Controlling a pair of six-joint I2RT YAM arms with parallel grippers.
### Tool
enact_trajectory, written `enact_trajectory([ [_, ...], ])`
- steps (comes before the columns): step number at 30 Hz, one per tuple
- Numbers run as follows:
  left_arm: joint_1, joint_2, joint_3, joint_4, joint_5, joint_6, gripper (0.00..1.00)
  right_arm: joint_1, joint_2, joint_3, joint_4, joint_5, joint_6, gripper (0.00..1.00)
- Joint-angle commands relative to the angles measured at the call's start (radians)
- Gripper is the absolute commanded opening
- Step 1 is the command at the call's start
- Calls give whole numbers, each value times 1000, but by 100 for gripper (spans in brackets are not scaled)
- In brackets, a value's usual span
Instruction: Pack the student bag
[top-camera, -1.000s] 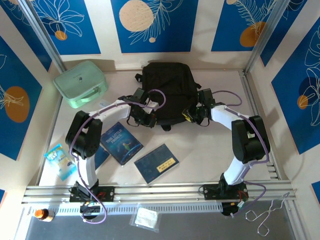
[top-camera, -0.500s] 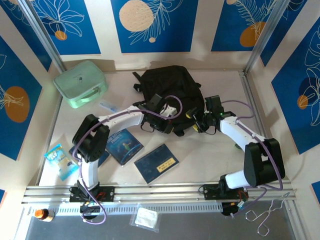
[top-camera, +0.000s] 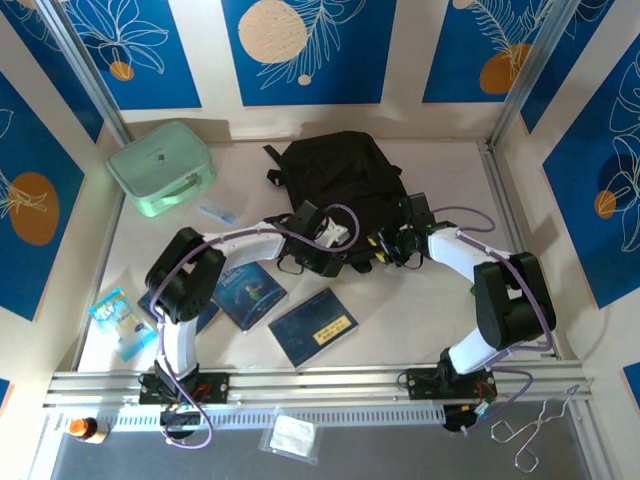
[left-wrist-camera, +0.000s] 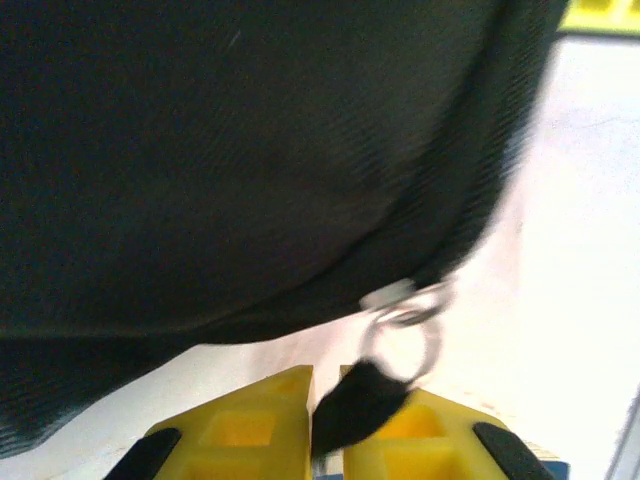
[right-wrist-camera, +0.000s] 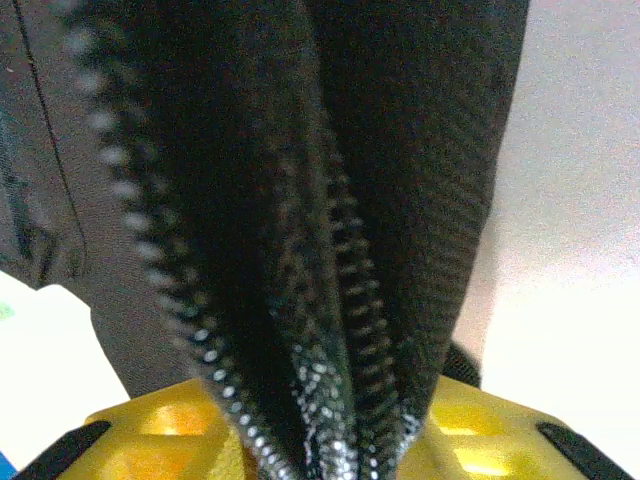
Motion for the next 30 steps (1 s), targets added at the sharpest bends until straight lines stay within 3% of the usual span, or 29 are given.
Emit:
enact_trajectory([
  [1,24,-68,-40,96,32,56,13,10,-6,22,0,6,-12,30],
  [10,45,-115,-117,218,82,66,6,9,-10,25,3,9,-23,19],
  [15,50,-132,-149,237,126,91,29,9,-7,25,10,5,-24,20],
  [18,48,-132,-174,280,178,86,36,9,-4,27,10,2,-27,20],
  [30,41,-55,-170,433,122,7,42,11,4,29,21,-2,-24,20],
])
